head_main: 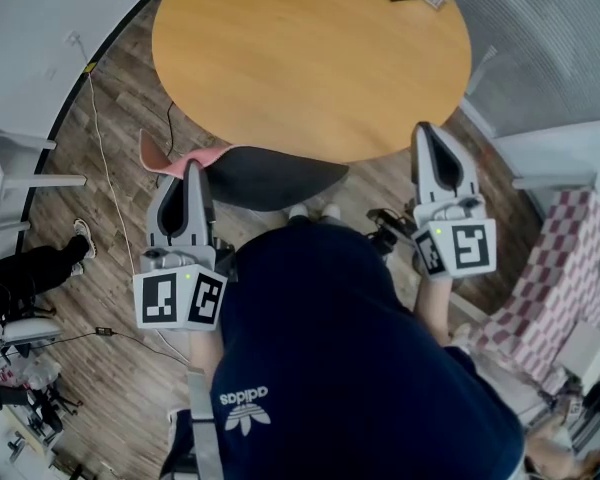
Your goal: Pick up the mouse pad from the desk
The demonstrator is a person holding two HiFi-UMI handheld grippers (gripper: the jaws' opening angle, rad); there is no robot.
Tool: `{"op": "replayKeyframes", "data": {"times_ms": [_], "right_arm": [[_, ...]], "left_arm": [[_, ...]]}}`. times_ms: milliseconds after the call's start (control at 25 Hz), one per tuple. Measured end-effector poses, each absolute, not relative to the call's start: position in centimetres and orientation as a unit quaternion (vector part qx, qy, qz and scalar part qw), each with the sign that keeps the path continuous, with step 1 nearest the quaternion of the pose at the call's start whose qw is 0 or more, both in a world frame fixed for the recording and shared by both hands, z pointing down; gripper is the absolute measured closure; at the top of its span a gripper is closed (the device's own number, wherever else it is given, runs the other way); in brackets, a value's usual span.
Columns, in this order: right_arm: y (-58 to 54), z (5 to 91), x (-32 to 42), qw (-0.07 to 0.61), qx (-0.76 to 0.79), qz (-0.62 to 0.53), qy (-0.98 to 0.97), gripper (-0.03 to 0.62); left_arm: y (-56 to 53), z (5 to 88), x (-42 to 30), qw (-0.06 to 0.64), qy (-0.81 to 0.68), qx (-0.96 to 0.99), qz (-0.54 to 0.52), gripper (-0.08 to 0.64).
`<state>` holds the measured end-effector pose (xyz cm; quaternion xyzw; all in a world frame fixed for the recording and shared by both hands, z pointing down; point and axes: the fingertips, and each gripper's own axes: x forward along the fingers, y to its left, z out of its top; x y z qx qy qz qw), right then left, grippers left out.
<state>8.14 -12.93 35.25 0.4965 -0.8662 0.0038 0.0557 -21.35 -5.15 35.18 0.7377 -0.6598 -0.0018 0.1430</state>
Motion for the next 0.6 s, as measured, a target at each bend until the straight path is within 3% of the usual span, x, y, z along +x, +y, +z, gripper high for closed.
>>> {"op": "replayKeyframes", "data": {"times_ms": [600], "right_arm": [[-12.70,35.30,8.19,0.057,0.500,0.004,-0.864,0.591]], "left_arm": [[-4.97,34.80,-21.65,0.143,-0.656,0.741,-0.007,0.541]]}}
